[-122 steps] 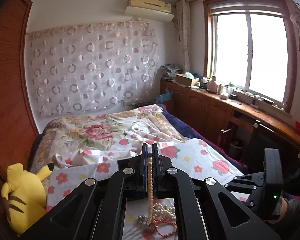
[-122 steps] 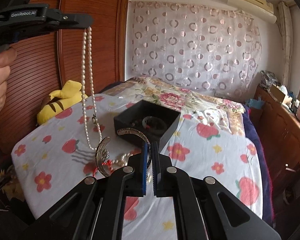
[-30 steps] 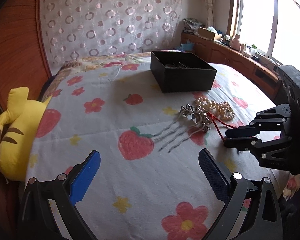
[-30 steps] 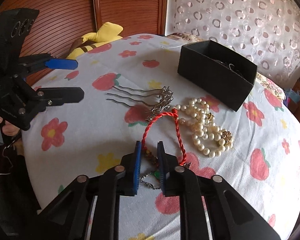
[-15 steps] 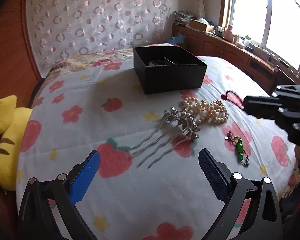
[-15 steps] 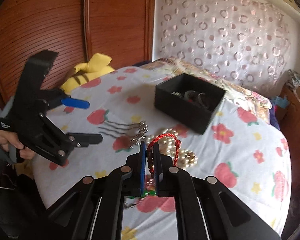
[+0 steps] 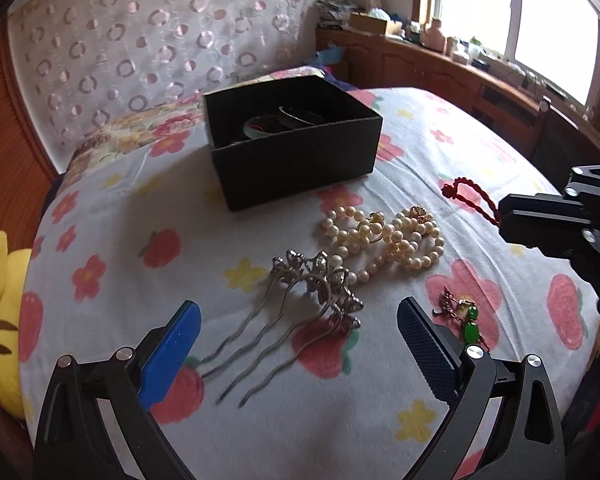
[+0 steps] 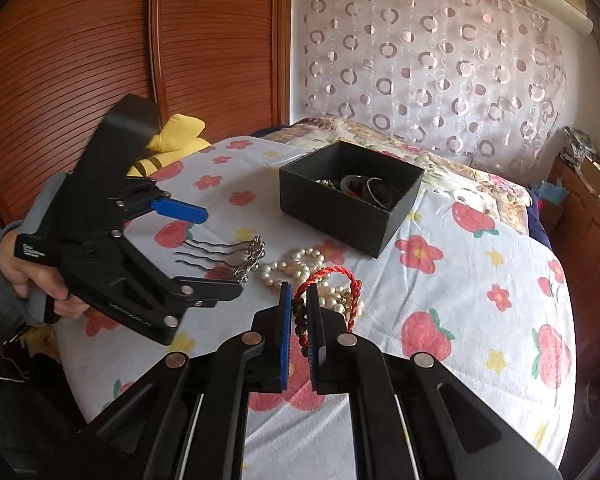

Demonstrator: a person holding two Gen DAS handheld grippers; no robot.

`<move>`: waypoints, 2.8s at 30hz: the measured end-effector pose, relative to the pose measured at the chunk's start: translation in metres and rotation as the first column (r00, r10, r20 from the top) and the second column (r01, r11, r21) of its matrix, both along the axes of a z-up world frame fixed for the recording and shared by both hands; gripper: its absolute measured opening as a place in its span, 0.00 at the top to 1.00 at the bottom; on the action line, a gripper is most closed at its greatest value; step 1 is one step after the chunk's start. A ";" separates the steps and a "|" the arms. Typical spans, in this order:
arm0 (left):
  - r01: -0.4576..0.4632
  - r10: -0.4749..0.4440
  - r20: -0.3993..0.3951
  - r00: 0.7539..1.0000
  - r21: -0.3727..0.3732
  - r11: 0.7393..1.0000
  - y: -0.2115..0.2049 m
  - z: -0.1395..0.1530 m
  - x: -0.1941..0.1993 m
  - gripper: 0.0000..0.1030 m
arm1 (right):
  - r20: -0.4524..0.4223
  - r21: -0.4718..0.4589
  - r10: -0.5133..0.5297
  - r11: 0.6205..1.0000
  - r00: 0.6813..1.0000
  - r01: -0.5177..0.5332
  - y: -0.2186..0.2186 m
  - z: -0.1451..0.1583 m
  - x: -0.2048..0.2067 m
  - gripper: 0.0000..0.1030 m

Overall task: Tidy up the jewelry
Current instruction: 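Lift the red cord bracelet with the right tool while the left tool grasps the silver hair combs, then carry the hair combs and red bracelet into the black box, opening both tools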

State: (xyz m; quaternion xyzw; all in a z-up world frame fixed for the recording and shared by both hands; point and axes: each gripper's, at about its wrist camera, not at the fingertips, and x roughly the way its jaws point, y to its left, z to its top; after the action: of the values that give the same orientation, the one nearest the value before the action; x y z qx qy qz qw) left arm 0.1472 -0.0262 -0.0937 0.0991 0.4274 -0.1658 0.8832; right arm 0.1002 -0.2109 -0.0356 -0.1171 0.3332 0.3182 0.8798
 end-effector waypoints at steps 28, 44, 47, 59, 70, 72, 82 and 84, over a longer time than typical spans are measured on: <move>0.036 -0.036 0.013 0.999 -0.013 0.999 -0.001 0.010 -0.001 0.50 | 0.006 0.001 -0.011 1.000 1.000 0.011 -0.004 -0.001 0.002 0.92; -0.001 0.013 0.125 0.992 -0.094 0.996 0.002 0.062 0.029 0.50 | 0.045 0.024 -0.006 1.000 0.999 0.005 0.000 0.028 0.045 0.92; 0.003 0.012 0.139 0.990 -0.107 0.994 -0.001 0.071 0.041 0.50 | 0.049 0.036 -0.002 0.999 0.999 0.000 0.001 0.036 0.063 0.92; -0.002 0.022 0.130 0.991 -0.146 0.989 -0.005 0.078 0.111 0.50 | 0.028 0.061 0.031 0.998 0.999 -0.032 0.009 0.037 0.133 0.92; -0.030 0.053 0.105 0.993 -0.203 0.979 0.004 0.066 0.142 0.49 | -0.015 0.061 0.055 0.997 0.998 -0.054 0.017 0.021 0.167 0.92; -0.051 0.076 0.118 0.990 -0.203 0.978 0.012 0.069 0.139 0.45 | -0.021 0.058 0.059 0.997 0.998 -0.057 0.020 0.019 0.173 0.92; -0.135 0.165 0.138 0.977 -0.201 0.970 0.049 0.065 0.125 0.22 | -0.052 0.042 0.071 0.997 0.996 -0.068 0.039 0.008 0.190 0.90; -0.150 0.178 0.136 0.975 -0.194 0.969 0.055 0.061 0.122 0.21 | -0.051 0.040 0.068 0.997 0.996 -0.066 0.040 0.008 0.190 0.90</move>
State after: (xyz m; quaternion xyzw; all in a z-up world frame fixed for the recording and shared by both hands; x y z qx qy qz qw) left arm 0.2689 0.0285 -0.0324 -0.0059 0.3485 -0.1224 0.9293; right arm 0.2907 -0.1712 -0.0278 -0.1029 0.3461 0.3566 0.8617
